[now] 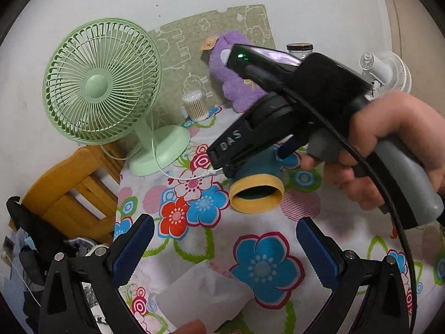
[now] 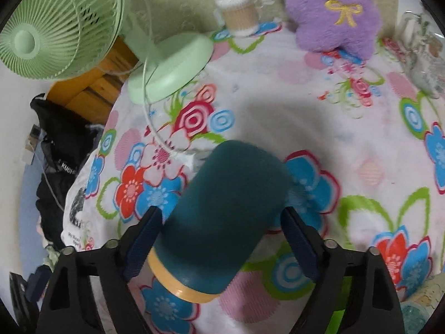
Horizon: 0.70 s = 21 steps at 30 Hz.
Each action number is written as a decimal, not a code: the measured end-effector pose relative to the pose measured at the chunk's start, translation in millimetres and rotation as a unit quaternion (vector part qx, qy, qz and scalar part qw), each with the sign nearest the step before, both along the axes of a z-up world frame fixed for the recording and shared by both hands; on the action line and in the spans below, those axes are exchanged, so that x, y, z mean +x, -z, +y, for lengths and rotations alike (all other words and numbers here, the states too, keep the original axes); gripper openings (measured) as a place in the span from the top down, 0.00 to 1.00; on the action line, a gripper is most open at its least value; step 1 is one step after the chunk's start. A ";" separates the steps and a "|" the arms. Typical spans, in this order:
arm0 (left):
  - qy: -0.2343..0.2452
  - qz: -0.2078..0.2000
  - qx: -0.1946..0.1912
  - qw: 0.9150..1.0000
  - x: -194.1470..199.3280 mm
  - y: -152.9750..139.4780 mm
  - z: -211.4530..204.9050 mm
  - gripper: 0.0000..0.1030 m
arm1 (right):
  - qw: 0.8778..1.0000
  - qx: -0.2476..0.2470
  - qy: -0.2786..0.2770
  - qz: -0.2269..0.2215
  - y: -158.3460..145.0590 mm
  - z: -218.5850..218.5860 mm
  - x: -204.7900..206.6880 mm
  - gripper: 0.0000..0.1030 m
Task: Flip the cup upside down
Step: 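Grasp the teal cup's body with the right gripper and lift it, then carry the teal cup with the right gripper toward the left gripper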
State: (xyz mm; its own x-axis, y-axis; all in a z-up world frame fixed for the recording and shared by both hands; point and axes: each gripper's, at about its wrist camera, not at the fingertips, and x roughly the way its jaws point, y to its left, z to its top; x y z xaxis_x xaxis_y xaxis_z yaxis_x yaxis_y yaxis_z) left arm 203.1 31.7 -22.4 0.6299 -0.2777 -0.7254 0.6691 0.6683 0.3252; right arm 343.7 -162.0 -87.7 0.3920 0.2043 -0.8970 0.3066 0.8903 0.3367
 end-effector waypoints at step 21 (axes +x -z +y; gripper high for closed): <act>-0.022 0.044 -0.151 0.987 -88.1 -47.0 44.7 0.00 | 0.992 -0.017 -0.073 -0.098 -71.3 34.3 -163.9 0.32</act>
